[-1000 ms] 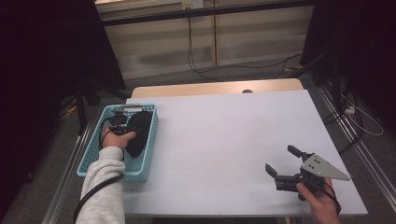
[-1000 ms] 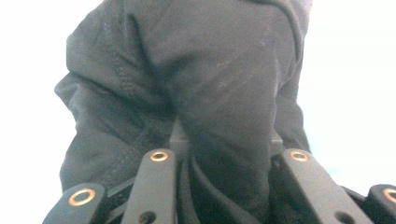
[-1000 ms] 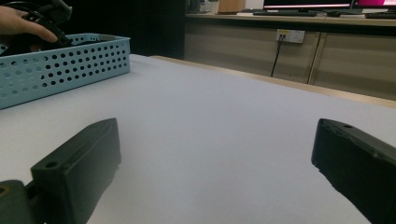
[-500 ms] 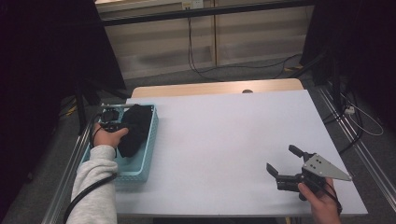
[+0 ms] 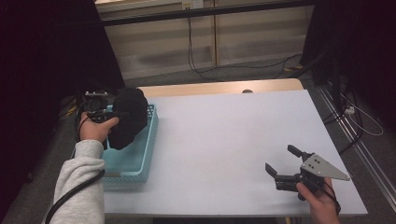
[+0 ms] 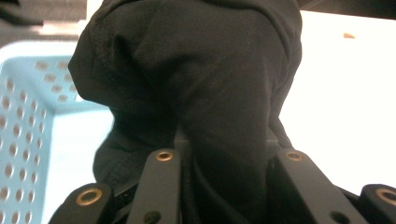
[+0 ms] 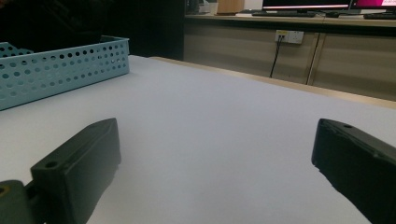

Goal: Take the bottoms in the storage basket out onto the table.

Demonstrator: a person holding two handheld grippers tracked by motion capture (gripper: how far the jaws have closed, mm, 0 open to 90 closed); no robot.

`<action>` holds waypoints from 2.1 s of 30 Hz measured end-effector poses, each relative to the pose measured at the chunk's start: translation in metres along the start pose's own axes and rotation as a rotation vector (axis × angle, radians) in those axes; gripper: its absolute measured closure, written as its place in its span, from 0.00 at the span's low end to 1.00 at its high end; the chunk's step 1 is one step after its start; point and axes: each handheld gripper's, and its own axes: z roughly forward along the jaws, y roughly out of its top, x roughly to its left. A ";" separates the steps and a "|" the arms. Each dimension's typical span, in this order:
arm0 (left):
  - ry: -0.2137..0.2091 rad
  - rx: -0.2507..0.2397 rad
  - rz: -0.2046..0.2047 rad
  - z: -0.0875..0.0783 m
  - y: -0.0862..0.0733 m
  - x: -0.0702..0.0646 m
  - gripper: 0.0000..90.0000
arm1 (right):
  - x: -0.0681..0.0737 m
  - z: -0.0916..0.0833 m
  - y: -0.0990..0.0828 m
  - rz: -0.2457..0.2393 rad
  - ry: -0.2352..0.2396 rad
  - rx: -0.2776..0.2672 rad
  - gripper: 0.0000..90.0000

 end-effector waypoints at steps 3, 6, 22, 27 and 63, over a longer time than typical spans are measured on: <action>-0.021 -0.020 0.029 -0.005 0.006 -0.010 0.80 | 0.000 0.001 0.000 -0.004 0.000 0.003 0.01; -0.041 -0.039 0.048 -0.010 0.011 -0.019 0.80 | 0.000 0.001 0.001 -0.008 0.002 0.001 0.01; -0.215 -0.104 0.235 -0.012 0.020 -0.104 0.80 | 0.000 0.003 0.000 -0.007 -0.003 0.010 0.01; -0.273 -0.079 0.293 0.002 0.005 -0.134 0.79 | 0.000 0.003 0.000 -0.010 -0.003 0.012 0.01; -0.409 -0.090 0.419 0.072 -0.109 -0.179 0.11 | 0.001 0.012 -0.001 -0.034 0.002 0.056 0.00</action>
